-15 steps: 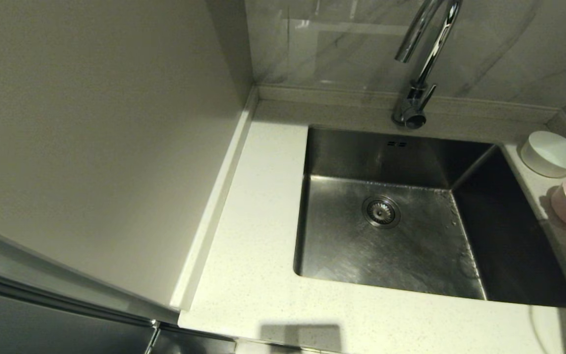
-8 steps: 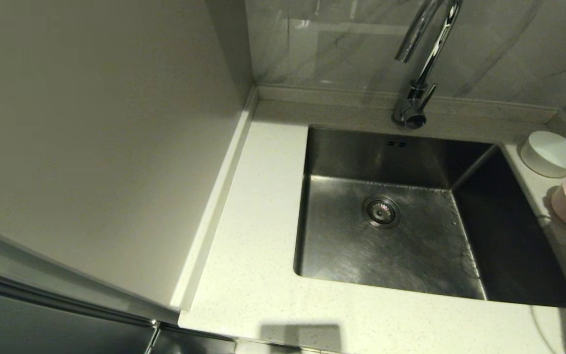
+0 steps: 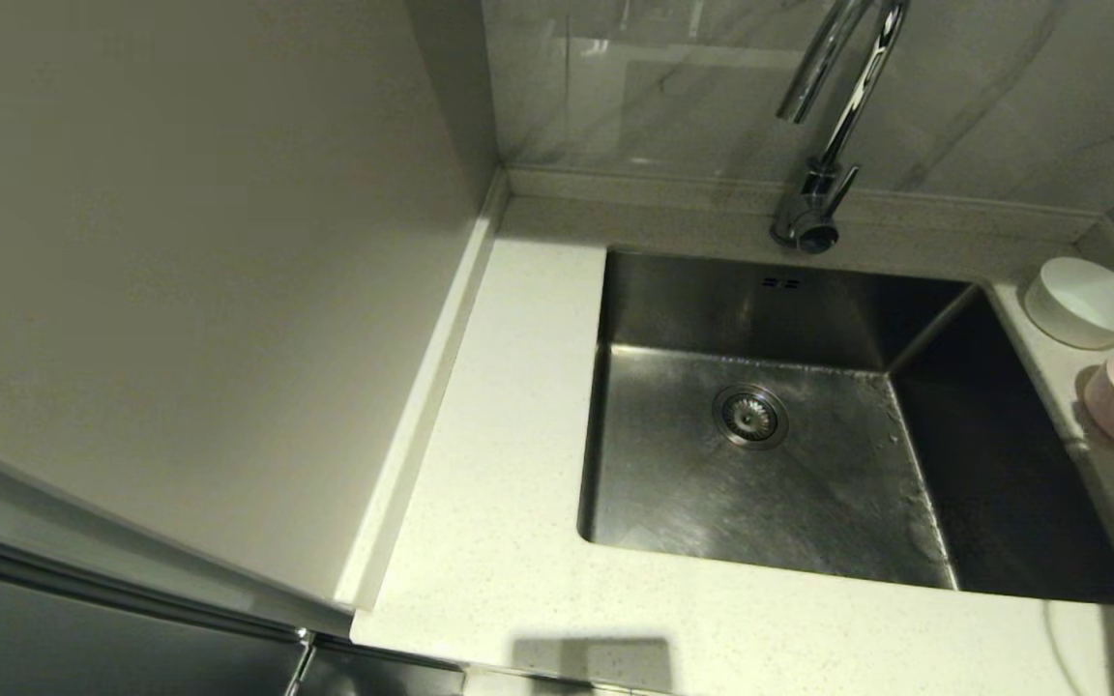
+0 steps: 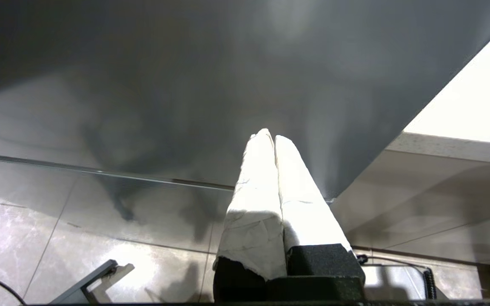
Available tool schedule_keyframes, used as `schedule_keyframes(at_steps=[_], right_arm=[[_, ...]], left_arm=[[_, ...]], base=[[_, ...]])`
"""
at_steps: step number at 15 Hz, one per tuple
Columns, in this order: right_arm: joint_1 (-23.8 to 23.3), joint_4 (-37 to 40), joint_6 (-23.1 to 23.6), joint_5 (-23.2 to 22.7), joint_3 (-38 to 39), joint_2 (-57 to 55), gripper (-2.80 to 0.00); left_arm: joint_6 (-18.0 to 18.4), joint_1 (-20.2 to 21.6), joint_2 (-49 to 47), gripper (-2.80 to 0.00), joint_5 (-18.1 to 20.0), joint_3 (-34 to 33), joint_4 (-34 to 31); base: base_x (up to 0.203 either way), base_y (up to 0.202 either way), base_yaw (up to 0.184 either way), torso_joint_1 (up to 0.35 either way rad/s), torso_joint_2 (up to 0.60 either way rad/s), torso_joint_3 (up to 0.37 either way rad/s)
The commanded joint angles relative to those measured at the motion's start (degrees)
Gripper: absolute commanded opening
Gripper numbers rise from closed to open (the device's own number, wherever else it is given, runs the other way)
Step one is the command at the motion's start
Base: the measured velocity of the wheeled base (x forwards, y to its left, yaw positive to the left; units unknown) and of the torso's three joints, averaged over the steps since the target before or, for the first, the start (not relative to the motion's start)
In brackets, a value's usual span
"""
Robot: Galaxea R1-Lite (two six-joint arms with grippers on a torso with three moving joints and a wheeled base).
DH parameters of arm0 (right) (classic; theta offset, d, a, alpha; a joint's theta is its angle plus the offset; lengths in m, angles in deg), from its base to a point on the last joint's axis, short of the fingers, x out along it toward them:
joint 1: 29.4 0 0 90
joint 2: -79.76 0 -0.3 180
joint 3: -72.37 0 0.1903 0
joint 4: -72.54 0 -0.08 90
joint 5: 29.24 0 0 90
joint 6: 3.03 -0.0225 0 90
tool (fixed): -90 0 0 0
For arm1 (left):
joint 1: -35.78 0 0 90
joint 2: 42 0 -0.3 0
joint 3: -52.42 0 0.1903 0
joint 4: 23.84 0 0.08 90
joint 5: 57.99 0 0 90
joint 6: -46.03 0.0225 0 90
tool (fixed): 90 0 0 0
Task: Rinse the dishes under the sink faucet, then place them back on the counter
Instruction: Put a bowl into the sink
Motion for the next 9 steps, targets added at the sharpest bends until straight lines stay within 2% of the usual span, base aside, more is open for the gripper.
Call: schedule_keyframes(at_steps=[1, 3, 6, 8, 9], right_arm=[[0.0, 0.2, 0.1, 0.0, 3.6, 3.9, -2.8], [0.0, 0.3, 0.3, -0.1, 7.6, 7.7, -2.8], [0.1, 0.2, 4.9, -2.7, 15.6, 15.6, -2.8], [0.2, 0.2, 7.6, -12.0, 19.2, 20.9, -2.8], [0.5, 0.2, 10.4, -16.7, 20.7, 23.1, -2.8]], left_arm=[[0.0, 0.0, 0.1, -2.8, 0.0, 0.0, 0.0], [0.0, 0.0, 0.1, -2.8, 0.0, 0.0, 0.0], [0.0, 0.0, 0.1, -2.8, 0.0, 0.0, 0.0], [0.0, 0.0, 0.1, -2.8, 0.0, 0.0, 0.0], [0.0, 0.0, 0.1, -2.8, 0.0, 0.0, 0.0]], base=[[0.0, 0.0, 0.0, 0.0, 0.0, 0.0], [0.0, 0.0, 0.0, 0.0, 0.0, 0.0], [0.0, 0.0, 0.0, 0.0, 0.0, 0.0], [0.0, 0.0, 0.0, 0.0, 0.0, 0.0], [0.0, 0.0, 0.0, 0.0, 0.0, 0.0]])
